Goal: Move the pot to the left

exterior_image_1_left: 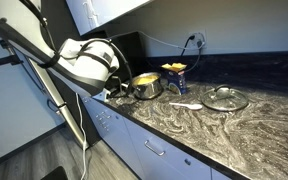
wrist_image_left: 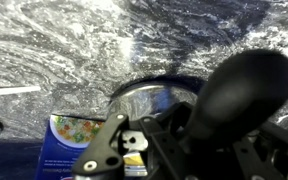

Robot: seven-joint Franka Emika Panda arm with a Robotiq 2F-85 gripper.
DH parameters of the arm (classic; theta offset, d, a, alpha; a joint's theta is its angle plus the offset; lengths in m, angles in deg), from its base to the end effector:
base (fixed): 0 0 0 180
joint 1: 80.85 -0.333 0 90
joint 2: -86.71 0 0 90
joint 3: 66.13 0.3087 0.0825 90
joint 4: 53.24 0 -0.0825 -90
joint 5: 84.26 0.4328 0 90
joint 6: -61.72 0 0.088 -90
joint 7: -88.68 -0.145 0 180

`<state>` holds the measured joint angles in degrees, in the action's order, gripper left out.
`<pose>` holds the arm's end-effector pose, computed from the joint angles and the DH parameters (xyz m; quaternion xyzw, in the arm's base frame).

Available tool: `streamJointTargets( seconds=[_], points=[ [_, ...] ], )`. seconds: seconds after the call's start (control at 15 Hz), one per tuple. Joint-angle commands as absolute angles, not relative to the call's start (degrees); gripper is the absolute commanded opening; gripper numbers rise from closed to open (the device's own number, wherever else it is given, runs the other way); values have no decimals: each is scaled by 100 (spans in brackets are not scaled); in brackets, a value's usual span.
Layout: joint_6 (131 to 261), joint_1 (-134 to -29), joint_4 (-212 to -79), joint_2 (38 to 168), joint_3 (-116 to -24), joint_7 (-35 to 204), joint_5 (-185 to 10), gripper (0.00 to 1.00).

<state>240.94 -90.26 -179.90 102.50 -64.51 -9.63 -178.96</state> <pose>0.5490 0.1948 0.1953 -0.9449 -0.0573 -0.3202 0.0381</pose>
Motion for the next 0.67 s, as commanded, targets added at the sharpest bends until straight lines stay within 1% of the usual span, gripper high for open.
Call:
streamJointTargets(
  seconds=[0.0, 0.13, 0.2, 0.27, 0.4, 0.6],
  points=[
    [24110, -9011, -17869, 10223, -6456, -976, -17885, 16],
    [24088, -9014, -17900, 10220, -6457, -908, -17820, 40],
    [24085, -9012, -17912, 10217, -6457, -874, -17790, 47],
    [24083, -9009, -17927, 10211, -6457, -826, -17742, 56],
    [24073, -9012, -17972, 10192, -6453, -694, -17595, 69],
    [23976, -9006, -18214, 10118, -6422, -74, -17002, 92]
  ],
)
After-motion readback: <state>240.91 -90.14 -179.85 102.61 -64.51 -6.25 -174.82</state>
